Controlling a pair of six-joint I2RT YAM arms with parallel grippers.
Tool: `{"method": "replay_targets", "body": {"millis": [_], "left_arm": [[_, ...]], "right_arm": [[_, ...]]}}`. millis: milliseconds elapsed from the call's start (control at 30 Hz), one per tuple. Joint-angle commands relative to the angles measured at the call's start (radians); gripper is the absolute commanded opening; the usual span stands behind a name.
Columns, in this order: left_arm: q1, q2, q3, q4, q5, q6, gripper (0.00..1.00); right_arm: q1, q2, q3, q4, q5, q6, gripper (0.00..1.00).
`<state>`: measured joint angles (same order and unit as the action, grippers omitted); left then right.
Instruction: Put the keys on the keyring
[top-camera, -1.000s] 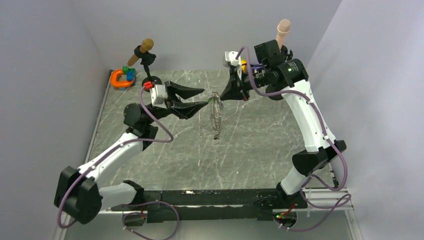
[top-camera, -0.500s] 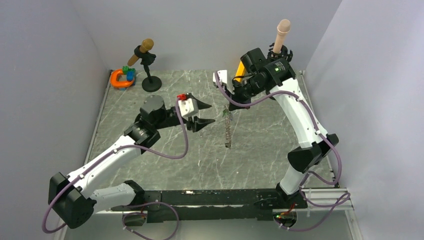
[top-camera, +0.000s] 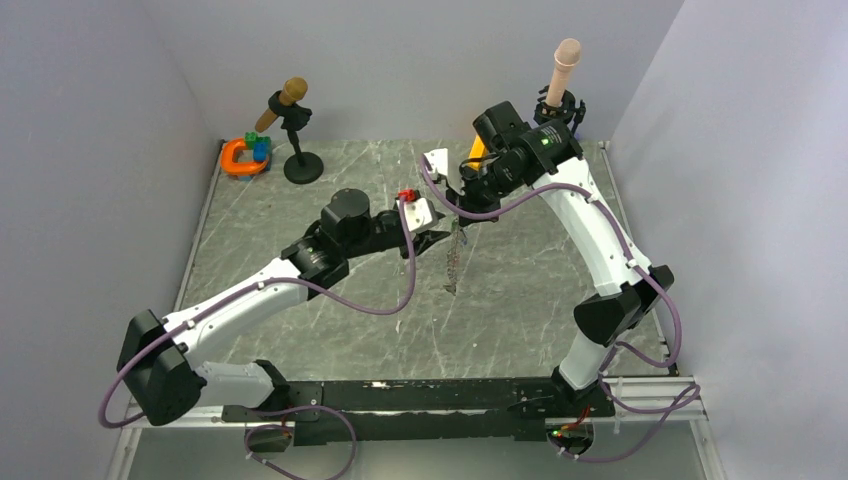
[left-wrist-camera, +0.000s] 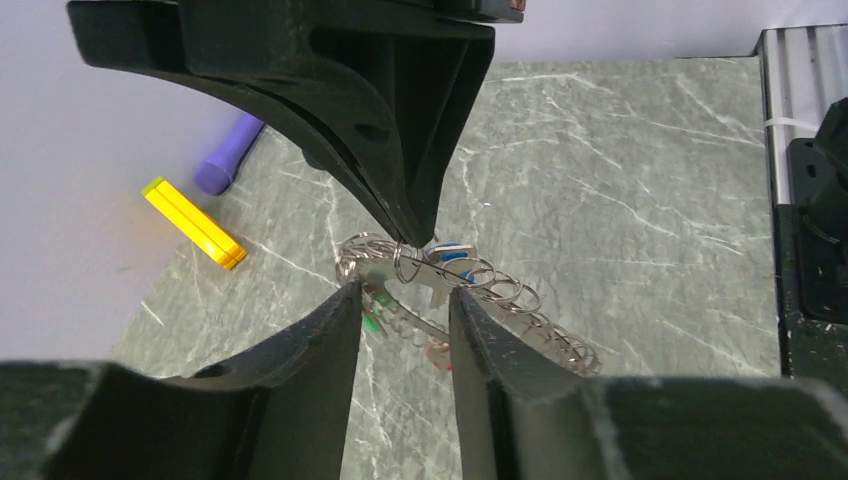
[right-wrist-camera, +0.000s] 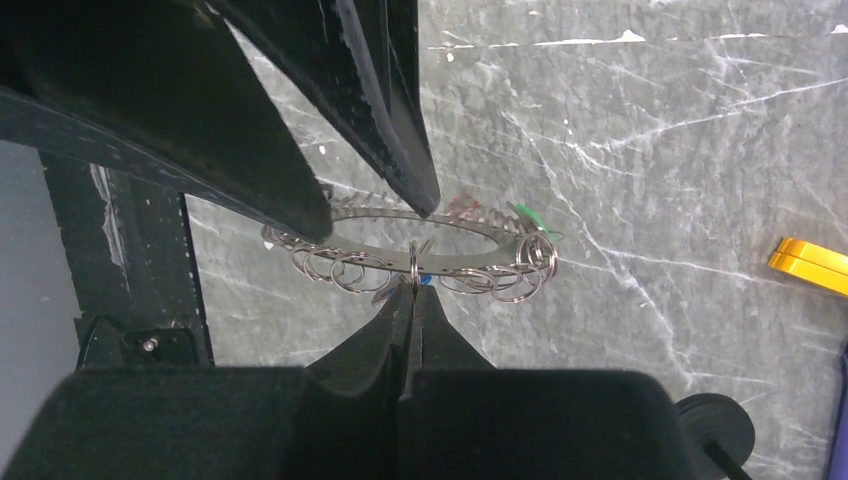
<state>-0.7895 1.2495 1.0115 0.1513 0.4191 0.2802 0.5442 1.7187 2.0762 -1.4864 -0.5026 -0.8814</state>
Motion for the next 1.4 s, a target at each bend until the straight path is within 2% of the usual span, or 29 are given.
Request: {"method": "replay_targets", "body": {"millis": [0,200,567,800,1000,1167,1233,1367], "left_arm": [[-0.019,0.019,0.049,0.03,-0.049,0.022,0.39],[-0.028,0.049,0.057,0.051,-0.049,0.006,0.33],[-0.04,0.073,0.064,0.073,-0.067,-0.004,0.3],[-0.042,0.083,0.081,0.043,-0.045,0.002,0.15],[-0.04,0.084,0.077,0.041,-0.049,0.001,0.19],[-0.041,0.085,0.084,0.025,-0.041,0.009,0.13],[-0.041,0.085,0.086,0.02,-0.036,0.01,0.01],[-0.042,0.069,0.07,0.042,-0.038,0.004,0.0]], "right_arm": [[0.002,-0.033,0.001,0.015,-0.018,0.002,0.0],[0.003,-0.034,-0.005,0.017,-0.042,0.004,0.0],[0.003,-0.034,-0.007,0.017,-0.065,0.005,0.0],[0.003,-0.035,-0.009,0.017,-0.073,0.007,0.0],[0.003,-0.036,-0.007,0.017,-0.081,0.009,0.0],[0.003,-0.035,-0.004,0.015,-0.085,0.009,0.0],[0.003,-0.035,-0.002,0.015,-0.091,0.011,0.0],[0.002,-0.036,-0.008,0.023,-0.105,0.018,0.0]]}}
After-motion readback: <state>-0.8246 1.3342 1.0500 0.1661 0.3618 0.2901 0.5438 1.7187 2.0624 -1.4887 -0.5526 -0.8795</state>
